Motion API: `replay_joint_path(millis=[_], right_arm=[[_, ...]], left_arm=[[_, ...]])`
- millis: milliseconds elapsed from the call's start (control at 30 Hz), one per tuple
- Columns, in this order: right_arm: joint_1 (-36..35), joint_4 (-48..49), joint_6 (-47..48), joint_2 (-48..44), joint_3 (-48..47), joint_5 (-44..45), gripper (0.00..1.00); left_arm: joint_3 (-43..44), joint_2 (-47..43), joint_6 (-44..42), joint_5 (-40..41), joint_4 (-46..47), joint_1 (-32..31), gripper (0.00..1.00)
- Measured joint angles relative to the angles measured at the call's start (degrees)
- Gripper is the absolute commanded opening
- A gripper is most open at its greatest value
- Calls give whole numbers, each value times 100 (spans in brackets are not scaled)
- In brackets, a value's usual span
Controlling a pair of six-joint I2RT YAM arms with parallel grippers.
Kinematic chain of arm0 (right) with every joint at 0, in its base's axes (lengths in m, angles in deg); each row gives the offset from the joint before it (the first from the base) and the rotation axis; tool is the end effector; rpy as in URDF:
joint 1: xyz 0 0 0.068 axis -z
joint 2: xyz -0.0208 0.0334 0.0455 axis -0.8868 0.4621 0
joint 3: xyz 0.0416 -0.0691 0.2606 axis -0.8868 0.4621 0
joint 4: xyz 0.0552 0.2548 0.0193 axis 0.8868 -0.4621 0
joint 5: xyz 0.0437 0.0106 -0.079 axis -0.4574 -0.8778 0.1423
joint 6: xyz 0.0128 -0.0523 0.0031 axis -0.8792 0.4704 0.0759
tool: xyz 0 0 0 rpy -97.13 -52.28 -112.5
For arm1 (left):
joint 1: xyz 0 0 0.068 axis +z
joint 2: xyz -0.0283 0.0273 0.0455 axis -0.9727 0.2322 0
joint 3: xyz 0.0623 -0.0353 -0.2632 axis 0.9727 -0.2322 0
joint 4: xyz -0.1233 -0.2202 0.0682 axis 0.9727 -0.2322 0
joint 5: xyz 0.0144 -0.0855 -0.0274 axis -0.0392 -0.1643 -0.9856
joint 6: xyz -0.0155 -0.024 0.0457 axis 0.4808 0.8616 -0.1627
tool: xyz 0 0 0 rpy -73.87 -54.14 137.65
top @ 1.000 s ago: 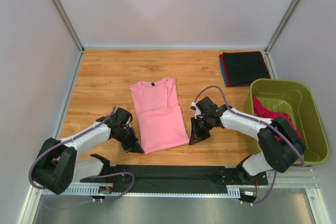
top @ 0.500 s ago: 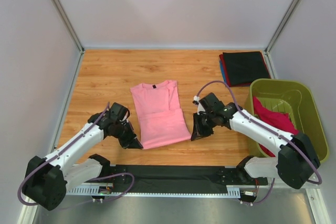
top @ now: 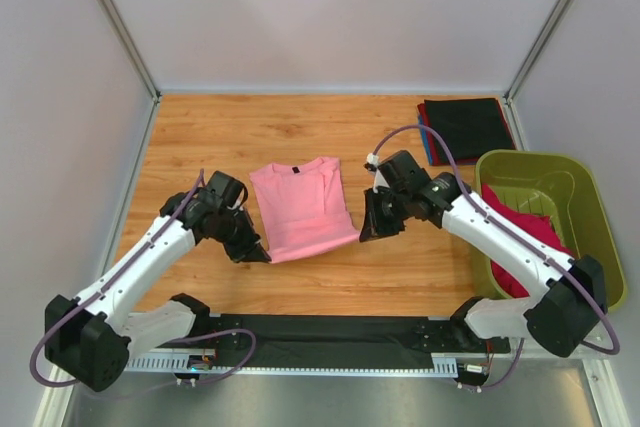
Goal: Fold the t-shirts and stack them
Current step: Fold the tshirt
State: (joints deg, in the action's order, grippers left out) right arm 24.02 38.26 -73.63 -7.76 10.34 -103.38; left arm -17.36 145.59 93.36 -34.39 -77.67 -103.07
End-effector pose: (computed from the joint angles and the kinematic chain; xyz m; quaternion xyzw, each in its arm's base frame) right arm 0.1852 0.1609 0.2783 -0.1129 0.9537 0.2556 0.1112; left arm 0.1524 -0.0888 0.2464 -0.2633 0.9361 -0.2332 0.0095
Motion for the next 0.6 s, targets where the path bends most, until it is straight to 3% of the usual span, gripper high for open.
replay_joint_path(millis=[300, 600], right_arm=[[92, -271, 278, 944, -1196, 269, 0], [400, -472, 588, 2358, -2992, 422, 0]], left_arm=[[1213, 914, -380, 328, -280, 463, 0], [2653, 2264, -1016, 319, -341, 1141, 0]])
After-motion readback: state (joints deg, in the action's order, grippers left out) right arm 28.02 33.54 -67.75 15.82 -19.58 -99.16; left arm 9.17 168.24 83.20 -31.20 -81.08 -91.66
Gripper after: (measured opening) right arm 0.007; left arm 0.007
